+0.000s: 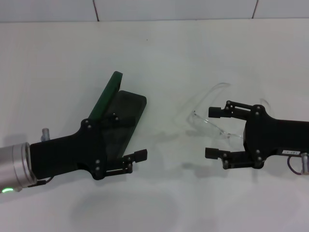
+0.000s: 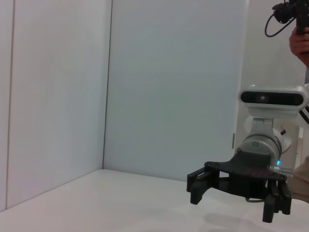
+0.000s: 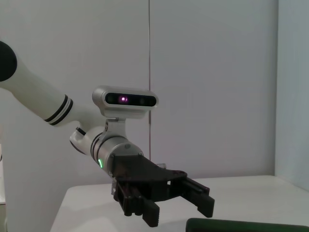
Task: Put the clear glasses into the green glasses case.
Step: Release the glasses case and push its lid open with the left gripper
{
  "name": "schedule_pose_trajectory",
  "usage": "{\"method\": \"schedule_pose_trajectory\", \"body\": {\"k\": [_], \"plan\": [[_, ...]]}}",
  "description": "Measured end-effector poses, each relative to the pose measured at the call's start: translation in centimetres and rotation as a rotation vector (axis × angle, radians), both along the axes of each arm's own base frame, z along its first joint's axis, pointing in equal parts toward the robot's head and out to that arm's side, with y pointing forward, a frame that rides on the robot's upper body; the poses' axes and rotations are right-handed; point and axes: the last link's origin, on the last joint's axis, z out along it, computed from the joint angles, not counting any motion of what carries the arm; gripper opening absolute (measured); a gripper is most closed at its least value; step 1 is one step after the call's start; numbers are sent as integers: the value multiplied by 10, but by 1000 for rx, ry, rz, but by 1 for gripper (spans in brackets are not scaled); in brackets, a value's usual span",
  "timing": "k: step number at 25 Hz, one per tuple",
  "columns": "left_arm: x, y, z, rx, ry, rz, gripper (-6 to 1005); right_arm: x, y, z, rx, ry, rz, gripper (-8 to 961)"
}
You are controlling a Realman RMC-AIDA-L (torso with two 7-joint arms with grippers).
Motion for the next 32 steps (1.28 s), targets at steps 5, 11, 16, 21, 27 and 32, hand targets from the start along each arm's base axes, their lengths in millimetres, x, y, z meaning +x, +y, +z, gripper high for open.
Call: {"method": "schedule_pose_trajectory", "body": {"k": [5, 11, 16, 21, 27, 32], "plan": [[0, 0, 0, 0, 1, -3, 800, 0, 0, 0, 2, 1, -1, 841], [1, 0, -1, 3, 3, -8, 799, 0, 0, 0, 1, 1, -2, 841], [0, 5, 0, 42, -17, 34, 800, 1, 0, 0, 4, -1, -5, 841], [-2, 17, 12, 84, -56, 119, 800, 2, 0, 0, 5, -3, -10, 841], [2, 32, 31, 73, -39, 178, 800, 4, -1, 1, 8, -1, -16, 840], [0, 53, 47, 38, 41, 351, 800, 2, 1, 1, 10, -3, -11, 840]]}}
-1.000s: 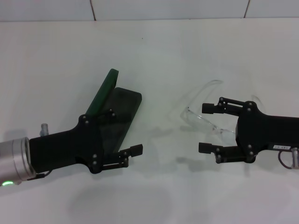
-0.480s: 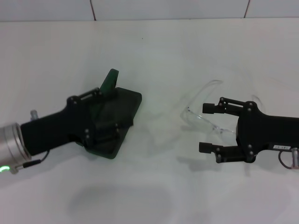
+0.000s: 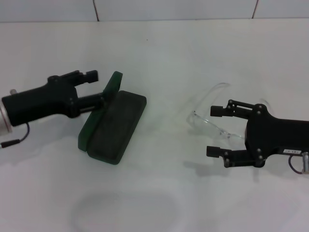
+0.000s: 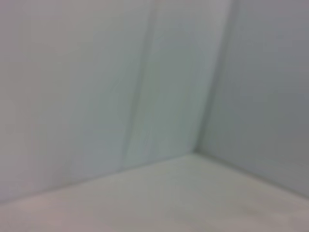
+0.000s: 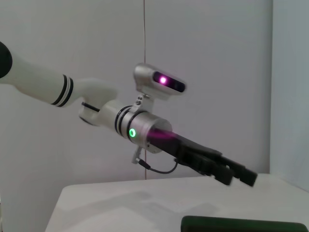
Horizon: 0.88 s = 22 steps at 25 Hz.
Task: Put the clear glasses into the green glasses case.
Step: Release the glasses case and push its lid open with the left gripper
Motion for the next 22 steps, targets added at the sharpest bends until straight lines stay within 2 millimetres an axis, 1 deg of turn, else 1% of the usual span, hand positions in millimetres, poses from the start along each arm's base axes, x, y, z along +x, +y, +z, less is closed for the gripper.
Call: {"method": "schedule_pose_trajectory", "body": {"k": [2, 3, 5, 8, 15, 19, 22], "plan": [[-5, 6, 2, -9, 37, 69, 799, -1, 1, 0, 0, 0, 3, 840], [-5, 6, 2, -9, 37, 69, 799, -1, 1, 0, -1, -1, 5, 840], [-8, 9, 0, -33, 57, 124, 799, -3, 2, -1, -2, -1, 9, 840], [-8, 10, -1, -47, 61, 137, 799, -3, 2, -1, -3, -1, 11, 840], [-2, 18, -5, -134, 99, 198, 799, -3, 3, -2, 3, -6, 6, 840], [3, 25, -6, -162, 139, 214, 799, -3, 3, -3, 3, -6, 5, 840], [4, 29, -8, -159, 160, 225, 800, -3, 3, -3, 3, -6, 4, 841]]}}
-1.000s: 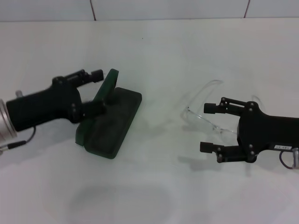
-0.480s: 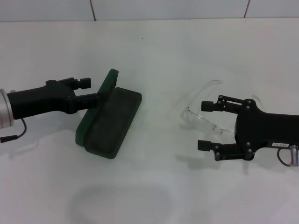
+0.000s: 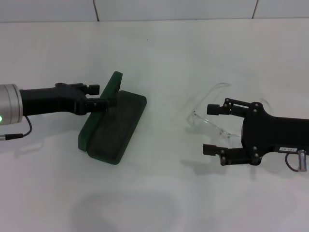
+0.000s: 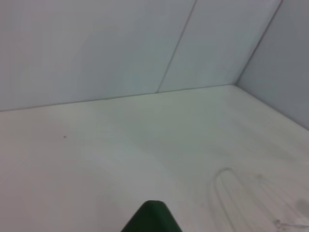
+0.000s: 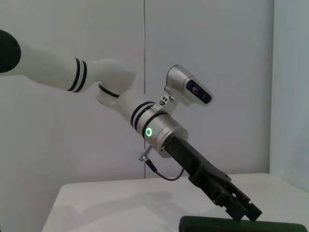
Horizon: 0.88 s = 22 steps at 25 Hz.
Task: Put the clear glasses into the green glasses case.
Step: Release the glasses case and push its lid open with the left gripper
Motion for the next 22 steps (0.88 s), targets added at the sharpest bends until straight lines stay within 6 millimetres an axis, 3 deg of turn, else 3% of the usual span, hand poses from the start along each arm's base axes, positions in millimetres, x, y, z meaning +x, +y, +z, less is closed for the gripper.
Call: {"method": "schedule_pose_trajectory", "body": {"k": [17, 22], "plan": [[-6, 4, -8, 6, 68, 20, 778, 0, -1, -4, 1, 0, -11, 840], [-7, 3, -8, 5, 77, 20, 559, 0, -2, -5, 1, 2, -14, 840]]}}
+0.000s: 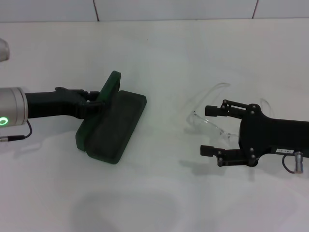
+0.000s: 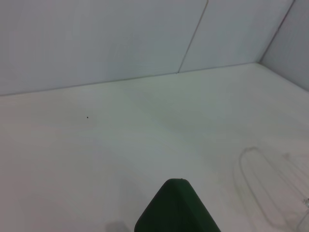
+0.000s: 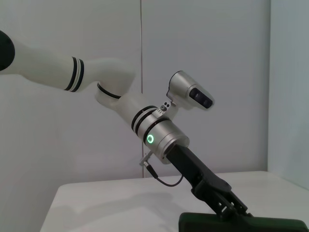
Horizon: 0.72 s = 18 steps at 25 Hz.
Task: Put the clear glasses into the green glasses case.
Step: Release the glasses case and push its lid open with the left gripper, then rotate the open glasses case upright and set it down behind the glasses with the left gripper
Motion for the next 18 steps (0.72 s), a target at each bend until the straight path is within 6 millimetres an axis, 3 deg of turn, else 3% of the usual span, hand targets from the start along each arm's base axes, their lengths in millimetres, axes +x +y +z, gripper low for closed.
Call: {"method": "schedule_pose_trajectory", "body": {"k": [18], "plan": [[5, 6, 3, 1, 29, -33, 373, 2, -3, -1, -7, 0, -4, 840]]}}
